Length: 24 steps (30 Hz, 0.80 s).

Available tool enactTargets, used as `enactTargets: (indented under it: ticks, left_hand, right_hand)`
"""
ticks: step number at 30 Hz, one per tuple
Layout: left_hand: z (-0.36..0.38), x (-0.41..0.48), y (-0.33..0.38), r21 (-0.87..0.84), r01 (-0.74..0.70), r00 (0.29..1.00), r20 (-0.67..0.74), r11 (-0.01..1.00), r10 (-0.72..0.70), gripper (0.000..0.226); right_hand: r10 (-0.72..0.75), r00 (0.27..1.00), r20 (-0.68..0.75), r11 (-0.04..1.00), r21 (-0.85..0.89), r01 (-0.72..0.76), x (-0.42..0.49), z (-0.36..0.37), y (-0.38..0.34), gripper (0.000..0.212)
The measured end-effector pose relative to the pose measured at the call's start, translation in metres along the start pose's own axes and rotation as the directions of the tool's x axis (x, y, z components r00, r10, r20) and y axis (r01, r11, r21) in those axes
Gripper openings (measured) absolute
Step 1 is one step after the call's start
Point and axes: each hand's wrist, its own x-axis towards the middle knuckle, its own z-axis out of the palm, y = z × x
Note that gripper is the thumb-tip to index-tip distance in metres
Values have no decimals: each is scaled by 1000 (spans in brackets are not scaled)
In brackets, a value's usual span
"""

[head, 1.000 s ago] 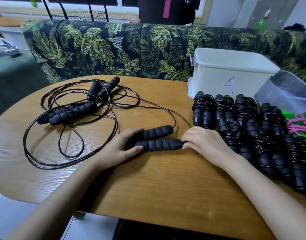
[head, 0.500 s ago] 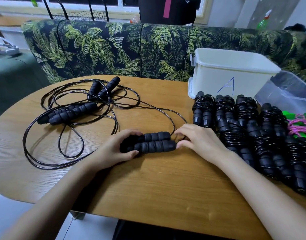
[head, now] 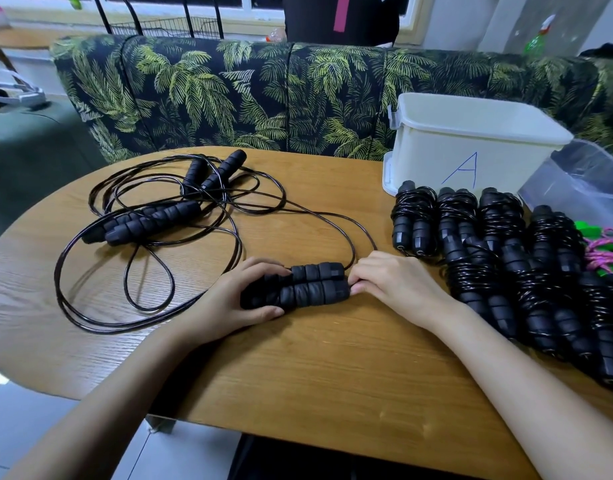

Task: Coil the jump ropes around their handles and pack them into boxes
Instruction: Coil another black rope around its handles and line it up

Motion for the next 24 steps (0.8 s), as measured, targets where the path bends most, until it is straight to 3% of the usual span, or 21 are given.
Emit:
enactTargets:
  ticks: [6,9,11,15,19,24]
  left_hand:
    - [1,1,-3,-2,-11,1000,-16,1000,11,45]
    - [3,1,-2,25,-33,999,-25,999,34,41]
    - [3,1,-2,62,-47,999,-22,997,48,39]
    - [-4,-10,-3,119,-50,998,-29,992,54,41]
    - [-6,-21,-4,147,-17,997,-68,989,27,41]
    - [2,-19,0,182,12,990,-143,983,15,41]
  right_hand:
    - [22,1000,-11,1000,2,-22,-3,-1,3,8]
    - [53,998,40,995,-89,-50,1,-1,9,54]
    - [26,989,144,986,-169,-2,9,-2,14,71]
    - [-24,957,288,976,-203,85,11,-7,28,62]
    - [-129,979,158,947,-272,169,-1,-3,35,39]
    - [-160,983,-89,892,-439,106,-21,-3,16,40]
